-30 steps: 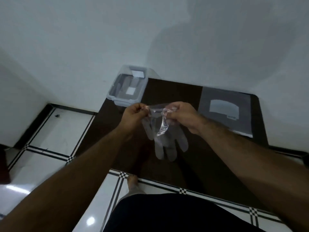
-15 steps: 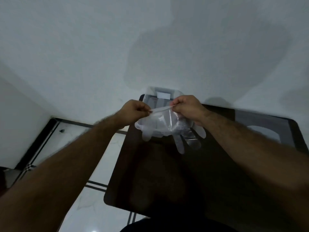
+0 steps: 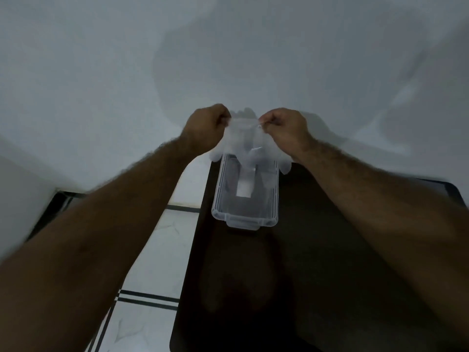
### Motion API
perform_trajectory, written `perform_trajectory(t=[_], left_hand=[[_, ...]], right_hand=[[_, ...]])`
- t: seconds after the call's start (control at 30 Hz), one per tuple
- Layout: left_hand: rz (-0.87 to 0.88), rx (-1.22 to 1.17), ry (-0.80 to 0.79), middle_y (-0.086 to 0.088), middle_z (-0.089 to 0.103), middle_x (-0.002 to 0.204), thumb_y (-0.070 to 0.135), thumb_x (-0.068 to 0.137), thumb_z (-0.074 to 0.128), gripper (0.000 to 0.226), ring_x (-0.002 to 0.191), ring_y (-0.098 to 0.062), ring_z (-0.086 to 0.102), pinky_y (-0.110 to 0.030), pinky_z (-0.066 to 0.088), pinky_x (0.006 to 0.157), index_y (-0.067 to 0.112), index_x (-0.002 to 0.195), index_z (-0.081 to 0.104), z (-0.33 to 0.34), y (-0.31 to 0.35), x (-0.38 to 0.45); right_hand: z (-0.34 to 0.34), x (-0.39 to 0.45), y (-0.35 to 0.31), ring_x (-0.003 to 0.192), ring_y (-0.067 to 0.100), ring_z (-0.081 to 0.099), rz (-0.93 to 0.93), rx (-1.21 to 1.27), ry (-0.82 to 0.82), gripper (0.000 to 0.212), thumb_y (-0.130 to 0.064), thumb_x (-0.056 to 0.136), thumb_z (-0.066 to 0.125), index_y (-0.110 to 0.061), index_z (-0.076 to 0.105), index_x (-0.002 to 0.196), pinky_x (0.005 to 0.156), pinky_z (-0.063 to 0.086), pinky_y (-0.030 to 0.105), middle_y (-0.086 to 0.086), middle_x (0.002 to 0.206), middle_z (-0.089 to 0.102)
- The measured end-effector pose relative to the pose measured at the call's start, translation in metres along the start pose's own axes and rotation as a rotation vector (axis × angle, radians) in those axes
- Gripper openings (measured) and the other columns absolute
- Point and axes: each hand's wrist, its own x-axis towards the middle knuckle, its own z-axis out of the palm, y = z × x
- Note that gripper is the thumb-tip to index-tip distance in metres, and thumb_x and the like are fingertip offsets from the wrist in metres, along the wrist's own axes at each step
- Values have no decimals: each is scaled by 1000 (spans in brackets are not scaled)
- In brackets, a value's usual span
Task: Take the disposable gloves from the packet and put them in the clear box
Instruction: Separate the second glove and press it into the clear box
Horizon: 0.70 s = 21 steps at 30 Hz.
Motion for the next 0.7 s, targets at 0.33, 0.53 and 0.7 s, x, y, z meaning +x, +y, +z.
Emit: perform_trajectory(t=[0.33, 0.53, 0.7], left_hand=[[463, 265, 103, -9, 76, 97, 13, 96, 58, 20, 95, -32, 69, -47, 49, 88, 9, 109, 74, -11, -20, -34], [485, 354, -115, -9, 76, 98, 24, 91, 51, 32, 99, -35, 69, -47, 46, 90, 11, 107, 75, 26, -45, -64], [464, 411, -181, -7, 77, 97, 24, 89, 52, 31, 98, -33, 69, -45, 46, 91, 13, 105, 77, 59, -57, -74]], right_hand=[[-5, -56, 20, 105, -10, 68, -395, -130, 66, 18, -8, 100, 72, -3, 79, 116, 100, 57, 23, -4, 113, 76], [10, -62, 66, 90, 22, 72, -336, -340, -159, 19, -23, 103, 67, -14, 79, 115, 89, 59, 47, 0, 108, 81], [20, -54, 87, 98, 31, 74, -336, -593, -342, 24, -21, 99, 61, -12, 79, 112, 112, 39, 42, 7, 109, 81]])
